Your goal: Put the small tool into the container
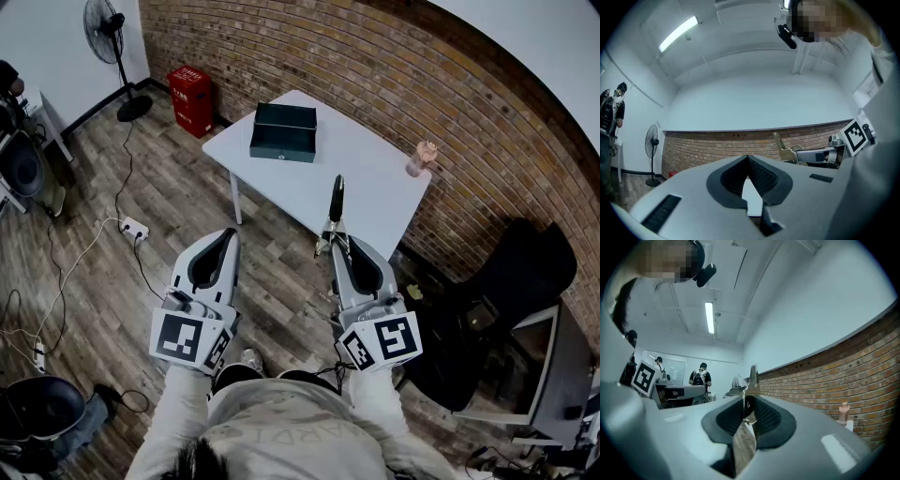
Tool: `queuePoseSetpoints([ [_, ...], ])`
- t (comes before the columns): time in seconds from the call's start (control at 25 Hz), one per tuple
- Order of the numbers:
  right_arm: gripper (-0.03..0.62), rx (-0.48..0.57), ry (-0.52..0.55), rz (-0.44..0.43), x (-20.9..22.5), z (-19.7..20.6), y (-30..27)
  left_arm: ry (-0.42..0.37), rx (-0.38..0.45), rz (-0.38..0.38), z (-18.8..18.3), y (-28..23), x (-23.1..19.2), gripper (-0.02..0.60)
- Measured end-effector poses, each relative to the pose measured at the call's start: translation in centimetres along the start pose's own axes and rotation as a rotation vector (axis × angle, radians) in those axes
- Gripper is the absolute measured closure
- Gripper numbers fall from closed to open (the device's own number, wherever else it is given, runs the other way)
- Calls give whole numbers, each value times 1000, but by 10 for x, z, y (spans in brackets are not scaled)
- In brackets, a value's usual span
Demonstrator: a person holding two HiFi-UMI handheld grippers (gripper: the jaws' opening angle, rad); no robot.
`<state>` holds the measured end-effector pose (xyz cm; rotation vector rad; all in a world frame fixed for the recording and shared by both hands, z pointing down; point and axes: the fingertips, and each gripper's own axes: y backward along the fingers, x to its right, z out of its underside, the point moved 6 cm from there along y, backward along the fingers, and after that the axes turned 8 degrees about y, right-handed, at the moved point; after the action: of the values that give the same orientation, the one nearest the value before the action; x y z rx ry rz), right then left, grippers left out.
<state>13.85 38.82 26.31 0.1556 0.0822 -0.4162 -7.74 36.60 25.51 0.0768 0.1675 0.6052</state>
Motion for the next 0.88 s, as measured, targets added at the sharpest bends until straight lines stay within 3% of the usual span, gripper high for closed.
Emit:
queuePoseSetpoints([
  [0.4,526,-5,9,9,2,3,-10,9,-2,2,2,-10,-10,577],
  [0.88,531,8,-21,67,2,12,-46,-13,6,26,1,-30,-49,577],
])
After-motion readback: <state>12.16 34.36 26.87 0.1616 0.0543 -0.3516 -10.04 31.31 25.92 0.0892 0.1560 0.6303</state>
